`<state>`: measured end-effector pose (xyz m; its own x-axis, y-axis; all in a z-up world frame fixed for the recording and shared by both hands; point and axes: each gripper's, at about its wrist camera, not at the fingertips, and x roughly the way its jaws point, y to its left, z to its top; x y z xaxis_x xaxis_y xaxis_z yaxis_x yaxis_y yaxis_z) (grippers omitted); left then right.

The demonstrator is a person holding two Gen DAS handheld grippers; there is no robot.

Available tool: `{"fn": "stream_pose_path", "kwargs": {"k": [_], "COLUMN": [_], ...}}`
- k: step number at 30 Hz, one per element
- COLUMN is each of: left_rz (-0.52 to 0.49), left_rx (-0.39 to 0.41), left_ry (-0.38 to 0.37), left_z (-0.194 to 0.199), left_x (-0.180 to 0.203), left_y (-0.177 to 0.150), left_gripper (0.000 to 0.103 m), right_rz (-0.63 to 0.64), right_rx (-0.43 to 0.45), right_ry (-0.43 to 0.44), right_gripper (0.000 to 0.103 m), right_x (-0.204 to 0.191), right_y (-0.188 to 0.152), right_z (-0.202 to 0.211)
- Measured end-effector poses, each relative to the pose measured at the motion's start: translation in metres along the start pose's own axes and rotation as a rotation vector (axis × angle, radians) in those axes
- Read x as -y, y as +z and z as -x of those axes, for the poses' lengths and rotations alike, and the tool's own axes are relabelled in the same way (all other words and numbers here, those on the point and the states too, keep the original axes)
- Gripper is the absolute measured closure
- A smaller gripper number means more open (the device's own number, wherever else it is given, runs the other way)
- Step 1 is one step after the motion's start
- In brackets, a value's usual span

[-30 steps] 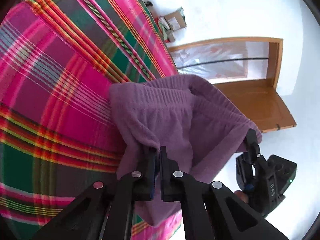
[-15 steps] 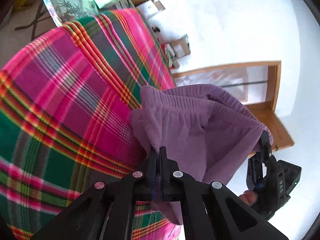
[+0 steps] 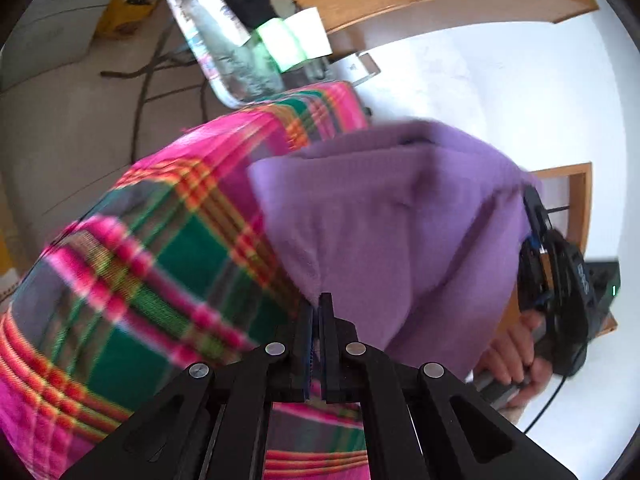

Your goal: Fold clothes

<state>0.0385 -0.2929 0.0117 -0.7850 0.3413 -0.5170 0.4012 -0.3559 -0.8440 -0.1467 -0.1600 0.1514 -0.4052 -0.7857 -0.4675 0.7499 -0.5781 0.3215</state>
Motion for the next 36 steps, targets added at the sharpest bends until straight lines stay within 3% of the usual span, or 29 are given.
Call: {"fn": "stream_pose_path", "kwargs": {"k": [7,15,18,21,27,30,33,36], "left_rz": [0.016,-0.031,-0.057,-0.103,-0.276,-0.344,-0.363,-0.349], "left_rx": [-0.011,-0.023,-0.012,0.013,0.018,-0.051,-0.123,-0.201], "left_ry": [0.071,0.134,0.164,0.184,0.144,0.078,0.055,0.026], "left_z": [-0.009,-0.016,-0.012,-0.006,-0.007,-0.023,-0.045,-0.069], "left_x": [-0.011,-0.001,0.002,0.012,0.057,0.078,0.091,0.098], "left_y": [-0.013,-0.018,-0.022,-0.028,-0.049,-0.060,-0.070,-0.077], "left_gripper": [0.101,0.098,0.098,0.089,0.079,0.076,0.058,0.056], "right_rz": [-0.091,-0.152,-0.118,-0.094,-0.174,-0.235,-0.311,-0.400], "right_rx": [-0.129,-0.240,-0.250,-0.240,-0.183,-0.138,-0.091,-0.062], "right_ry": [-0.008,-0.056,-0.066,-0.080,-0.131,-0.185,-0.265,-0.276], "right_gripper": [0.095,0.093,0.089,0.078,0.073,0.070,0.068,0.065], "right_x": [0.026,0.060,0.062,0.067,0.104,0.128,0.156,0.180], "right_y": [-0.033,-0.051,-0.052,-0.056,-0.075,-0.092,-0.114,-0.138], "right_z": [-0.051,-0.055,-0.038,-0.011,0.061,0.099,0.143,0.177]}}
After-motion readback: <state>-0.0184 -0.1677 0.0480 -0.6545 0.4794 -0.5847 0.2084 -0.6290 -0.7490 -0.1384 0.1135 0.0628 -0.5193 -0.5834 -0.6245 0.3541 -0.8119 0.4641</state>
